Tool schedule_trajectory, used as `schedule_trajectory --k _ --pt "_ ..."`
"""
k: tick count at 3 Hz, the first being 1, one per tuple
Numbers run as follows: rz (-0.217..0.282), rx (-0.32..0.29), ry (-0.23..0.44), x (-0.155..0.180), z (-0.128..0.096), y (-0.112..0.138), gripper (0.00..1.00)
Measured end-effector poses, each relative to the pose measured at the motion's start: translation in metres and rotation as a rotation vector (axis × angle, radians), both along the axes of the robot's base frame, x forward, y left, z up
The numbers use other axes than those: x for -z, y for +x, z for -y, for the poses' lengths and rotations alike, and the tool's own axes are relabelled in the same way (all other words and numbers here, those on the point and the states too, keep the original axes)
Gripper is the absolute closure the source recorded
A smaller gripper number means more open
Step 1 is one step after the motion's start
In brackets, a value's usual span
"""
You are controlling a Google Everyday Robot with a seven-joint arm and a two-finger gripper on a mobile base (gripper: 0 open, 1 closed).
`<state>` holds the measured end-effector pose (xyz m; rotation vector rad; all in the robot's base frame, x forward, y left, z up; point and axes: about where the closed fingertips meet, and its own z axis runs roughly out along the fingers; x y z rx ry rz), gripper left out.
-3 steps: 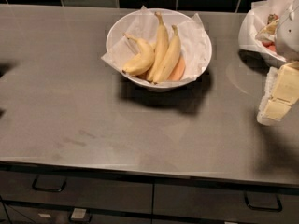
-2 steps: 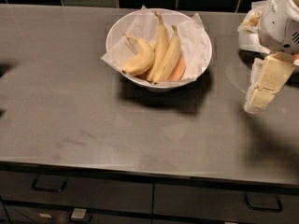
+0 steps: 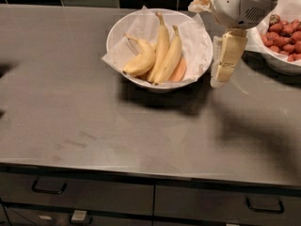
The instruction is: Pick banana from white bowl
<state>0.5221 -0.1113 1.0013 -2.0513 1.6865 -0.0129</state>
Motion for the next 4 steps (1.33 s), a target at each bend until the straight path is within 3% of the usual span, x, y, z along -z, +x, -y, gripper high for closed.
schedule_trajectory --k 1,3,4 --pt "0.009 0.003 0.023 -0.001 0.001 0.001 0.0" --pt "0.048 -0.224 0.103 0.007 -0.055 0.056 0.0" --pt "0.055 -0.224 0.106 0.006 -0.056 0.059 0.0"
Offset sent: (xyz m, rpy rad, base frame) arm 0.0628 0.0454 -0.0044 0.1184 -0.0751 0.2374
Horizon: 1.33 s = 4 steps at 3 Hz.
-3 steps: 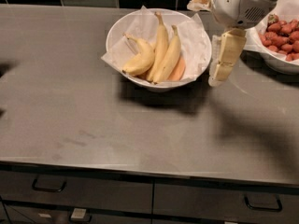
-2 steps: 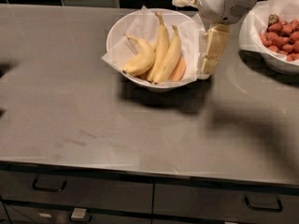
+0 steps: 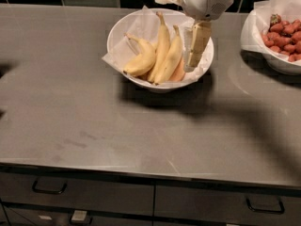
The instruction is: Pick banana from white bowl
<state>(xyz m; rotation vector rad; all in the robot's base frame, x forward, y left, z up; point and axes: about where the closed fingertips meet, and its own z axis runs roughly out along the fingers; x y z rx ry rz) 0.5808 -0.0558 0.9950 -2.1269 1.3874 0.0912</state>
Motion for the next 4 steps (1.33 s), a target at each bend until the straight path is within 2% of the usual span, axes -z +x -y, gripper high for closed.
schedule_trajectory --k 1,2,4 --pt "-0.002 0.0 0.015 0.004 -0.002 0.003 0.0" --pt "-0.012 -0.032 0.039 0.011 -0.018 0.023 0.0" --pt "0.013 -0.145 0.057 0.009 -0.063 0.054 0.0"
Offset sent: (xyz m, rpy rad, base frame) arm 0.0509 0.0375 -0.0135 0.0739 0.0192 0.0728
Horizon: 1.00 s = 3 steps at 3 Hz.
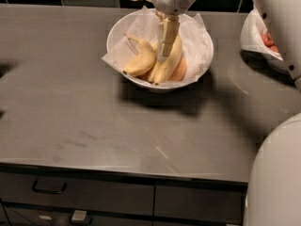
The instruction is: Pick banana from white bowl
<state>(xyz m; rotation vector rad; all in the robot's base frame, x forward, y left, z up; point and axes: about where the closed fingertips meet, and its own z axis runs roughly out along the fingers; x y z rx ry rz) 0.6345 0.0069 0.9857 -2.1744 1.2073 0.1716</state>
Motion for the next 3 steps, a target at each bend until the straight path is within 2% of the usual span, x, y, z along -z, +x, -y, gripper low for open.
schedule_trajectory --k 1,2,3 --pt "-0.032 -0.074 -0.001 0.0086 -0.023 0.0027 0.0" --pt "-0.033 -0.077 -0.001 0.0088 -0.0242 0.0026 0.18" --pt "-0.035 -0.077 0.002 0.0107 -0.0265 0.0039 0.21"
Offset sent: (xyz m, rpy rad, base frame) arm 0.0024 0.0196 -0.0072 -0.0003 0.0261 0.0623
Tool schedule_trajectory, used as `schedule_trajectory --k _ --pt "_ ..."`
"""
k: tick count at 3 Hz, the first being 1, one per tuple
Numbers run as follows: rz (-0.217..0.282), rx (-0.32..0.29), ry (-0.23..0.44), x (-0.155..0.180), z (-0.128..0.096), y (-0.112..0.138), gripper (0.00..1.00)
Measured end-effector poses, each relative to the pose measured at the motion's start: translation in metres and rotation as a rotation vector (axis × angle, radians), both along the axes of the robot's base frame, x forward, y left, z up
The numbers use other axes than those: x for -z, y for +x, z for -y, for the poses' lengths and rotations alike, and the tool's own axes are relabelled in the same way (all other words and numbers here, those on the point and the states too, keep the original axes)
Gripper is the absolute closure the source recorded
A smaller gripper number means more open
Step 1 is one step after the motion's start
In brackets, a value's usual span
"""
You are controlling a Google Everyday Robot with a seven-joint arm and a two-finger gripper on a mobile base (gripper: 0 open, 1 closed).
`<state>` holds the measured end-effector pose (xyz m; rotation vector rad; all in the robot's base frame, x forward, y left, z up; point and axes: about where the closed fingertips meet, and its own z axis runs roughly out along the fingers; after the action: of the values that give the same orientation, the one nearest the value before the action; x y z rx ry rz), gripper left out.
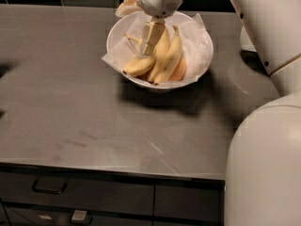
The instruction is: Pick banana from white bowl
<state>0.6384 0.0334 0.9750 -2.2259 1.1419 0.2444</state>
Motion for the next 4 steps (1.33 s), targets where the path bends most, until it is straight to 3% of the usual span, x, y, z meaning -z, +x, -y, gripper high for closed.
schedule_trajectory --k 1,2,4 --pt "-0.045 -0.022 0.012 0.021 -0.012 0.0 0.12" --pt "-0.1 -0.033 0.009 0.041 -0.014 -0.005 0.13" --pt "-0.148 -0.018 -0.002 0.064 -0.011 -0.013 0.13"
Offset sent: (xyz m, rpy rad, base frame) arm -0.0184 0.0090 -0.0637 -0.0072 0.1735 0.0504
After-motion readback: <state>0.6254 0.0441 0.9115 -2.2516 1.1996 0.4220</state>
